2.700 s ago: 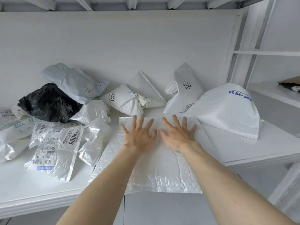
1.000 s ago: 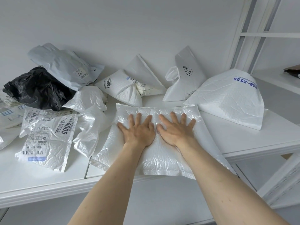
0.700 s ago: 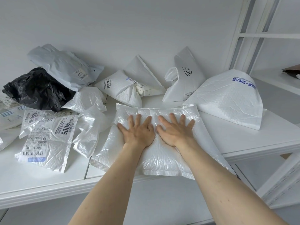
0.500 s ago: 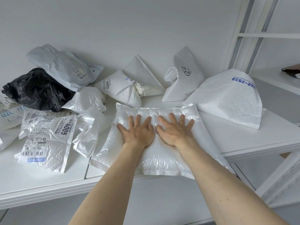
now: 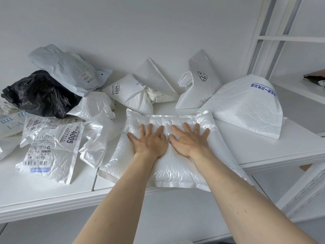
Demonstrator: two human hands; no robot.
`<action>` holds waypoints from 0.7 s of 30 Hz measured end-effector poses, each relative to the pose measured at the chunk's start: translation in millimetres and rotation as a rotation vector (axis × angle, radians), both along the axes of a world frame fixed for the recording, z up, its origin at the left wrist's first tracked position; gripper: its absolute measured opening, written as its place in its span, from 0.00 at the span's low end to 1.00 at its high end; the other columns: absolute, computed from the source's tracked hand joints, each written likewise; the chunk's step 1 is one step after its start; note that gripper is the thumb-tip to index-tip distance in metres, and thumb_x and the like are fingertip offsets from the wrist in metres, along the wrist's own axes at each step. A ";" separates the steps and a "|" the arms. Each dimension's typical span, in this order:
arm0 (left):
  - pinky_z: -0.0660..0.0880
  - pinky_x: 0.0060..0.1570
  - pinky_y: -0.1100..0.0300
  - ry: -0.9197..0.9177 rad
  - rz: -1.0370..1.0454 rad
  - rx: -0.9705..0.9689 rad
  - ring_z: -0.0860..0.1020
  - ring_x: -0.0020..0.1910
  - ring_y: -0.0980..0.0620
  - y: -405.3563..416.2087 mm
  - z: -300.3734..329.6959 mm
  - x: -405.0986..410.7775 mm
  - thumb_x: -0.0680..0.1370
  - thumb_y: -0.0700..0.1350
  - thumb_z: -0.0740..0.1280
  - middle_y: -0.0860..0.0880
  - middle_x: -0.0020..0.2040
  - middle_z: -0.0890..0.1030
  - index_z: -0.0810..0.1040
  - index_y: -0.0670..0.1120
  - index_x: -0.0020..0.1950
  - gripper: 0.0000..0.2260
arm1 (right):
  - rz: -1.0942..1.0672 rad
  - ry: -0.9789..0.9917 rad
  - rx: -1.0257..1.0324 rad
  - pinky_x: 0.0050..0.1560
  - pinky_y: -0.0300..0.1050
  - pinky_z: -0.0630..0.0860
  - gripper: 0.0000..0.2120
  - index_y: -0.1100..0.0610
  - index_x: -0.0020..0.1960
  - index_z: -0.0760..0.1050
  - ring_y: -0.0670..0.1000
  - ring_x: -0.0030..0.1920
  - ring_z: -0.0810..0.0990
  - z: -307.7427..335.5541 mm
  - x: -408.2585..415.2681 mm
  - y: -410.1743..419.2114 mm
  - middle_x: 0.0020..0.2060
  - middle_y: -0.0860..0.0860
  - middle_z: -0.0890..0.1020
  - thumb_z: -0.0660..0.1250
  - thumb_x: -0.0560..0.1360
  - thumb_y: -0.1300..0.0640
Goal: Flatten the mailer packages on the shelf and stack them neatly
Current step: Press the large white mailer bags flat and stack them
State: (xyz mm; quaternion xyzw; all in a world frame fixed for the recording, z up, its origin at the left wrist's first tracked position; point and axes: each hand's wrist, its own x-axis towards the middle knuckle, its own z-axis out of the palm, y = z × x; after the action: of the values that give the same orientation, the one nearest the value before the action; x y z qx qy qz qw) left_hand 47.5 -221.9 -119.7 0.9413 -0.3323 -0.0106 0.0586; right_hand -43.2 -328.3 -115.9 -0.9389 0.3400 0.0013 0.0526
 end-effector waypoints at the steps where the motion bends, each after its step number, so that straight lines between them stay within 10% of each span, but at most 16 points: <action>1: 0.43 0.67 0.29 -0.002 0.001 0.001 0.45 0.79 0.47 0.0 0.0 0.1 0.81 0.56 0.42 0.52 0.80 0.50 0.52 0.64 0.77 0.23 | -0.002 0.001 0.000 0.69 0.73 0.38 0.27 0.34 0.76 0.46 0.64 0.77 0.41 -0.1 0.3 -0.1 0.79 0.47 0.48 0.41 0.77 0.34; 21: 0.42 0.66 0.26 0.046 -0.012 0.043 0.45 0.79 0.46 -2.1 0.0 2.7 0.81 0.56 0.41 0.52 0.80 0.50 0.50 0.63 0.77 0.23 | -0.007 0.039 0.009 0.69 0.73 0.39 0.27 0.34 0.76 0.46 0.64 0.77 0.41 1.3 0.2 -0.1 0.79 0.48 0.48 0.40 0.77 0.34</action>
State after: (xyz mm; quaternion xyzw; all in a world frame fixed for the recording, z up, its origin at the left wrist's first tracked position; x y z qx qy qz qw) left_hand 50.2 -224.0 -119.6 0.9398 -0.3362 -0.0396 0.0460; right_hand -43.0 -328.4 -114.7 -0.9372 0.3445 0.0210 0.0504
